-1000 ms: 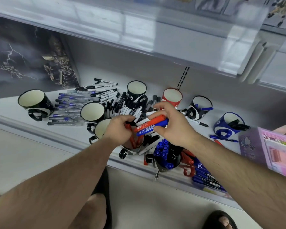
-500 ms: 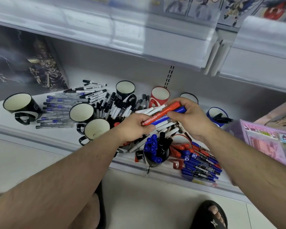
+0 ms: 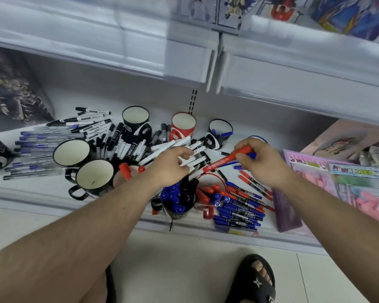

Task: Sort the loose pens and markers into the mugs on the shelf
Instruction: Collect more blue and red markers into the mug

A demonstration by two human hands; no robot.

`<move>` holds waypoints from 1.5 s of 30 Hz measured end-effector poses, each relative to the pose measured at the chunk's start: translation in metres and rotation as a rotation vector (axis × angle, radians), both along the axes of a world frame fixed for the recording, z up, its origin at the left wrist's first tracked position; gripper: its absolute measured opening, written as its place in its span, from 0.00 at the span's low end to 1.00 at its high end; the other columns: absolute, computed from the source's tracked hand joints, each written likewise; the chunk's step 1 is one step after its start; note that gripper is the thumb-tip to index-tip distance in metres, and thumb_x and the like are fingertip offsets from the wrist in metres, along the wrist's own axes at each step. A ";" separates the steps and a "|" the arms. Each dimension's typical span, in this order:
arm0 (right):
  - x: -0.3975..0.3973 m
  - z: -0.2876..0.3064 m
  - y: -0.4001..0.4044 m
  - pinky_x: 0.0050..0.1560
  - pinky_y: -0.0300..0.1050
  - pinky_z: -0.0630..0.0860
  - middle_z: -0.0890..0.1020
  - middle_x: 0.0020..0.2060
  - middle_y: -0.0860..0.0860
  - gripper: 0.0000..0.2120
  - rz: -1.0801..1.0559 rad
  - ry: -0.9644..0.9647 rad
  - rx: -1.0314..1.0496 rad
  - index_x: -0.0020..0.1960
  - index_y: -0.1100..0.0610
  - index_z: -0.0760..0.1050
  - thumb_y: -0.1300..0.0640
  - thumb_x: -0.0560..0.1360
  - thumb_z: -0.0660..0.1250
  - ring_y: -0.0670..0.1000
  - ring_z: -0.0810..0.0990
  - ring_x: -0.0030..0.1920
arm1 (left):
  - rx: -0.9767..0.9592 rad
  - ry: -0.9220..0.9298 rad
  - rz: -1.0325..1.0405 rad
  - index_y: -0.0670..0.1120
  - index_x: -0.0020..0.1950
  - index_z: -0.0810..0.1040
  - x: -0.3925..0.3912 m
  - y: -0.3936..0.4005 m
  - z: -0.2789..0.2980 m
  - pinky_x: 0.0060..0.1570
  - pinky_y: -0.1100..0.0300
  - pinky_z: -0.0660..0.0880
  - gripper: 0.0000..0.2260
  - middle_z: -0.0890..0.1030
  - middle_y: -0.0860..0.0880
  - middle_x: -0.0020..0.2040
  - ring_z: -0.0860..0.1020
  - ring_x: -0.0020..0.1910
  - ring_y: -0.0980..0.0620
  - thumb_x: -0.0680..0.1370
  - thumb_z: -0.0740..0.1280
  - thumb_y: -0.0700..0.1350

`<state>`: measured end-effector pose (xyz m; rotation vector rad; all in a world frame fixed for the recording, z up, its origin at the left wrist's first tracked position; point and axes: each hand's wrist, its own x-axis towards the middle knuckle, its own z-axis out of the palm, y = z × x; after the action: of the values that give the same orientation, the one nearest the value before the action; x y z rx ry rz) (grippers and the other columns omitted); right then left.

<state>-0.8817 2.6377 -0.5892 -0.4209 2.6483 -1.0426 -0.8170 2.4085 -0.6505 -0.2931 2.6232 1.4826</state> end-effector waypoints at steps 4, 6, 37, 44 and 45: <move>0.002 -0.037 -0.003 0.45 0.48 0.78 0.82 0.50 0.51 0.07 0.141 0.043 0.204 0.58 0.51 0.74 0.56 0.81 0.62 0.52 0.80 0.41 | -0.011 0.017 0.068 0.49 0.62 0.77 -0.006 0.013 -0.006 0.42 0.65 0.71 0.17 0.78 0.54 0.55 0.76 0.47 0.56 0.76 0.63 0.34; 0.004 -0.055 -0.011 0.44 0.46 0.76 0.81 0.51 0.54 0.08 0.216 0.029 0.290 0.60 0.53 0.73 0.55 0.81 0.60 0.53 0.78 0.40 | -0.043 0.020 0.060 0.49 0.61 0.77 -0.009 0.019 -0.007 0.44 0.65 0.71 0.17 0.79 0.54 0.54 0.76 0.48 0.56 0.76 0.63 0.35; 0.004 -0.157 0.096 0.76 0.59 0.50 0.48 0.79 0.56 0.60 0.378 -0.060 0.843 0.80 0.55 0.41 0.30 0.64 0.72 0.59 0.51 0.78 | -0.111 0.051 -0.048 0.49 0.62 0.77 -0.031 0.078 -0.021 0.55 0.63 0.71 0.16 0.78 0.53 0.54 0.75 0.53 0.56 0.77 0.63 0.37; -0.018 -0.188 0.098 0.76 0.62 0.50 0.43 0.79 0.57 0.67 0.370 -0.153 0.857 0.80 0.50 0.37 0.25 0.57 0.72 0.63 0.47 0.78 | -0.095 0.007 0.008 0.49 0.61 0.77 -0.030 0.069 -0.032 0.42 0.72 0.69 0.15 0.79 0.53 0.53 0.75 0.46 0.61 0.77 0.63 0.37; -0.020 -0.191 0.098 0.75 0.62 0.51 0.45 0.79 0.56 0.68 0.380 -0.150 0.856 0.80 0.50 0.37 0.25 0.56 0.72 0.63 0.48 0.78 | -0.089 0.006 0.022 0.49 0.62 0.77 -0.031 0.068 -0.034 0.41 0.73 0.69 0.14 0.79 0.53 0.53 0.75 0.45 0.62 0.78 0.63 0.37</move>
<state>-0.9015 2.7356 -0.7797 -0.5703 2.4410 0.1857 -0.8476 2.4764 -0.6841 -0.3270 2.7035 1.3779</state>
